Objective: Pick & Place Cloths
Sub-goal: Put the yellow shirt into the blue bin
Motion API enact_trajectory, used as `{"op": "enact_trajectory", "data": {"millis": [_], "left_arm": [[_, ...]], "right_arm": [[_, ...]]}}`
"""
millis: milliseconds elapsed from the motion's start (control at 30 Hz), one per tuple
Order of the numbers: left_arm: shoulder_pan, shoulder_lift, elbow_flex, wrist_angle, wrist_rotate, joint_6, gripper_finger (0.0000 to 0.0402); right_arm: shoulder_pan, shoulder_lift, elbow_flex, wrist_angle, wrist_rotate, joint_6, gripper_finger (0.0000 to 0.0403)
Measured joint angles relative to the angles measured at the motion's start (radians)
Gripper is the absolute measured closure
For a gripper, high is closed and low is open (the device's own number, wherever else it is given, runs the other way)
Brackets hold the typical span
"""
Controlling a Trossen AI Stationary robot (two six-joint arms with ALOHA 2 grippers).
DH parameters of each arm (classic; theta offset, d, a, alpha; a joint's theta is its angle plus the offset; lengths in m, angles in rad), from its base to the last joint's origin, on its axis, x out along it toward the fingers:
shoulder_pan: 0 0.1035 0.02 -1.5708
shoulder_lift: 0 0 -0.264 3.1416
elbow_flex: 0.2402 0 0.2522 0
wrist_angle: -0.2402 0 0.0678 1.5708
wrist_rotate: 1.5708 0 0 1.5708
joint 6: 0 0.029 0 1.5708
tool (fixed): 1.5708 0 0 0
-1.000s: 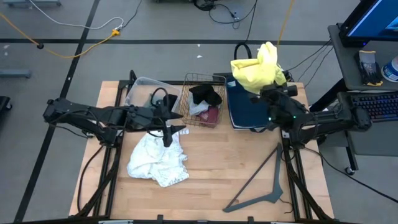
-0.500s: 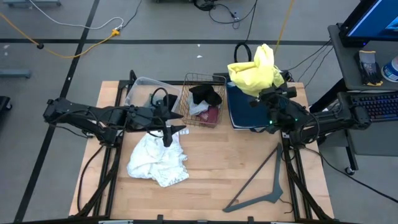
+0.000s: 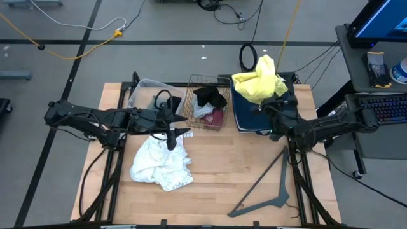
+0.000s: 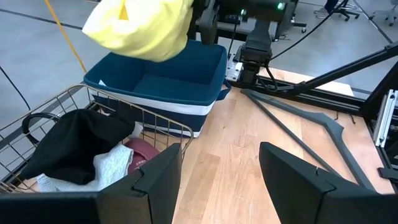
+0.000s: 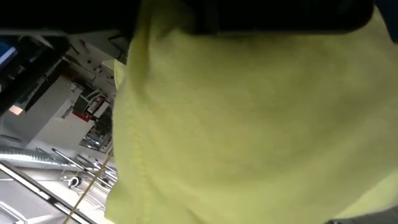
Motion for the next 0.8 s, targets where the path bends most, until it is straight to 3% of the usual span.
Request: {"op": "enact_trajectory", "data": {"millis": [200,467,800], "left_arm": [[0.000,0.000,0.000,0.002,0.000,-0.004,0.0183],[0.000,0.000,0.000,0.003,0.000,-0.004,0.0183],[0.000,0.000,0.000,0.005,0.000,-0.003,0.0183]], "right_arm": [[-0.024,0.000,-0.080,0.146,0.001,-0.013,0.0348],[-0.004,-0.001,-0.081,0.430,0.002,-0.233,0.0348],[0.046,-0.014,0.013,0.433,-0.032,-0.265,0.0348]]}}
